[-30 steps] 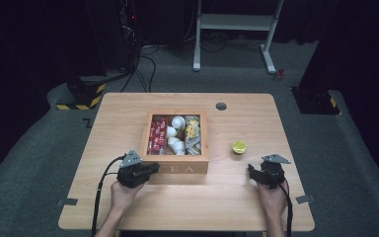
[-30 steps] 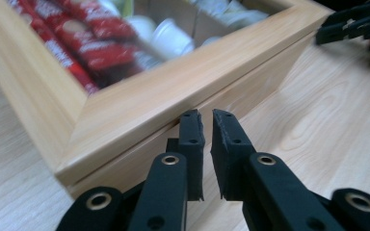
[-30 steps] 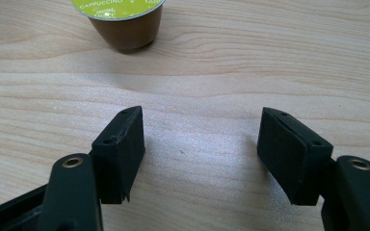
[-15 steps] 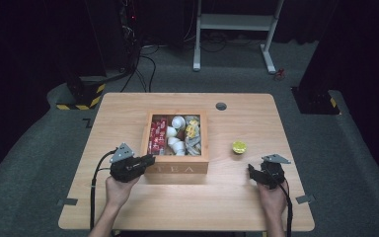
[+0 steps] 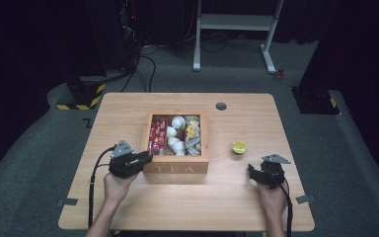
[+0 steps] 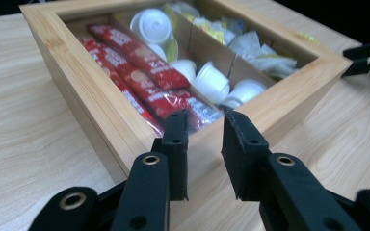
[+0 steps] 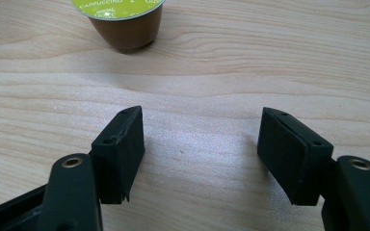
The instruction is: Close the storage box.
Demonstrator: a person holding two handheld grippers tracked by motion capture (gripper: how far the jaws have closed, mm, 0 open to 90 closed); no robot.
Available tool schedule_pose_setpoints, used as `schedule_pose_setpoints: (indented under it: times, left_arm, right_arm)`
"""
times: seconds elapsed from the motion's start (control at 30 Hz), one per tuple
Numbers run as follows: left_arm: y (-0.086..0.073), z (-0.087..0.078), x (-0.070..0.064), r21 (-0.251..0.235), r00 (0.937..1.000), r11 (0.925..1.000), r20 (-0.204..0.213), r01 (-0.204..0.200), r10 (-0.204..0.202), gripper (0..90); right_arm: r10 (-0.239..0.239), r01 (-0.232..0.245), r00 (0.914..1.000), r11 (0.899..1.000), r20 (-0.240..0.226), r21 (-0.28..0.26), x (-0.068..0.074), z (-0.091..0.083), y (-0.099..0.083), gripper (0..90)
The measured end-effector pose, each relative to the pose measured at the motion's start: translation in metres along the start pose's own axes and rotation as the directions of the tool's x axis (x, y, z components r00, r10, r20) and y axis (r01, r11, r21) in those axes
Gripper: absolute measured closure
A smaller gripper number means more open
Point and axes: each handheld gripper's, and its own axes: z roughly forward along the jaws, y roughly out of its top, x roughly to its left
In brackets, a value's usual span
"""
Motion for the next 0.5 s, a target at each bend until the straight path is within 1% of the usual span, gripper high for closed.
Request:
schedule_pose_setpoints:
  times: [0.07,0.17,0.27,0.33,0.5]
  left_arm:
    - [0.002,-0.004,0.002,-0.014,1.0000,0.9999,0.000,0.009,-0.009,70.4]
    - [0.005,-0.009,0.006,-0.024,0.9999,0.9996,-0.007,0.011,-0.011,68.5]
    - [0.010,-0.016,0.010,-0.042,0.9997,0.9991,-0.020,0.010,-0.011,66.1]
    - [0.012,-0.021,0.015,-0.058,0.9992,0.9980,-0.028,0.025,-0.027,63.9]
    - [0.014,-0.030,0.023,-0.070,0.9973,0.9968,-0.060,0.037,-0.041,58.9]
  right_arm:
    - [0.000,0.000,1.0000,1.000,0.000,0.000,0.000,0.000,0.000,33.2]
    - [0.000,0.000,1.0000,1.000,0.000,0.000,0.000,0.000,0.000,33.2]
    - [0.000,0.000,1.0000,1.000,0.000,0.000,0.000,0.000,0.000,33.2]
    - [0.000,0.000,1.0000,1.000,0.000,0.000,0.000,0.000,0.000,33.2]
    - [0.000,0.000,1.0000,1.000,0.000,0.000,0.000,0.000,0.000,33.2]
